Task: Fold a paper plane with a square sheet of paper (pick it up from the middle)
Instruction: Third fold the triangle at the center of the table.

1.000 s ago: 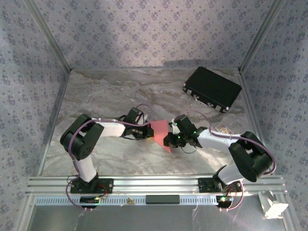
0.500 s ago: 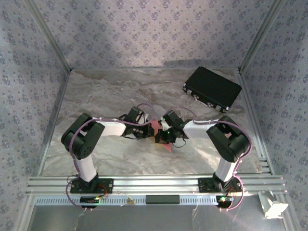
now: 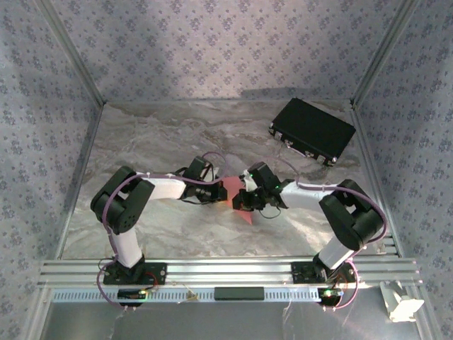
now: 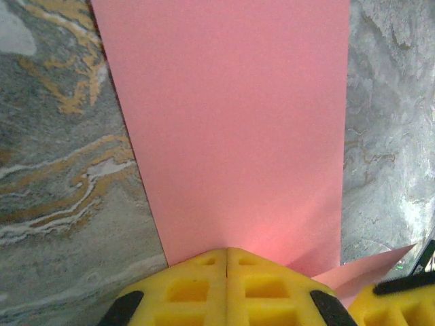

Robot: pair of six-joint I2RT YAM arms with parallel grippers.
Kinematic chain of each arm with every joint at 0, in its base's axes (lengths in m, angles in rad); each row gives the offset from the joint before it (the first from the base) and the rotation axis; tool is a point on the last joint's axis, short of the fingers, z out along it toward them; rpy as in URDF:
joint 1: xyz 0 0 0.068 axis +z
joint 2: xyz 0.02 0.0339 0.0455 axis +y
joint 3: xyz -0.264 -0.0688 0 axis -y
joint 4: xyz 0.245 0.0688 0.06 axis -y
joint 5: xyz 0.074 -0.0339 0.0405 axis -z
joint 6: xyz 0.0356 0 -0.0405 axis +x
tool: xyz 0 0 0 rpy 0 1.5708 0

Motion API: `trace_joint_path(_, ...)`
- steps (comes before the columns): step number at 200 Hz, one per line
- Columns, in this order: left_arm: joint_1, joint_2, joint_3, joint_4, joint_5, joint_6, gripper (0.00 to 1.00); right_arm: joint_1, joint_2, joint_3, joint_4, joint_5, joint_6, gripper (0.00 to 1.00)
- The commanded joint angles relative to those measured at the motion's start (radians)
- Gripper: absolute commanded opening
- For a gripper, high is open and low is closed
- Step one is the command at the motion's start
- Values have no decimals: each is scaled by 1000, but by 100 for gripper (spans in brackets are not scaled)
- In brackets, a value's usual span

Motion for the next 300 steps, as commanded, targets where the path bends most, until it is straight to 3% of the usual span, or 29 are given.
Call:
trace_joint_path(1,-1,44,-4,-86,-60,29,0,-19,-13,-51,-23,0,-12,4)
trace_joint_path(52,-1,-9,13,-95,-62,27,0,-40,-14,-139,26,3,16,1)
trace_joint_path(72,-1,-80,38,-137,-107,28,10,-41,-7,-157,47,2,36,0)
trace_joint_path(111,-9,-189,29,-110,-132,-33,17,-40,-10,-180,88,12,73,0)
trace_joint_path(150,-85,-151,-13,-14,-78,-126,7,-40,-14,-195,121,23,112,0)
trace_joint_path(186,-155,-60,-27,82,-80,-196,3,-40,-20,-209,130,37,129,0)
trace_joint_path(241,-98,14,-98,148,-124,-218,1,-37,-20,-217,129,45,130,0)
trace_joint_path(300,-28,-17,-48,3,-142,-148,1,-35,-11,-220,128,36,124,0)
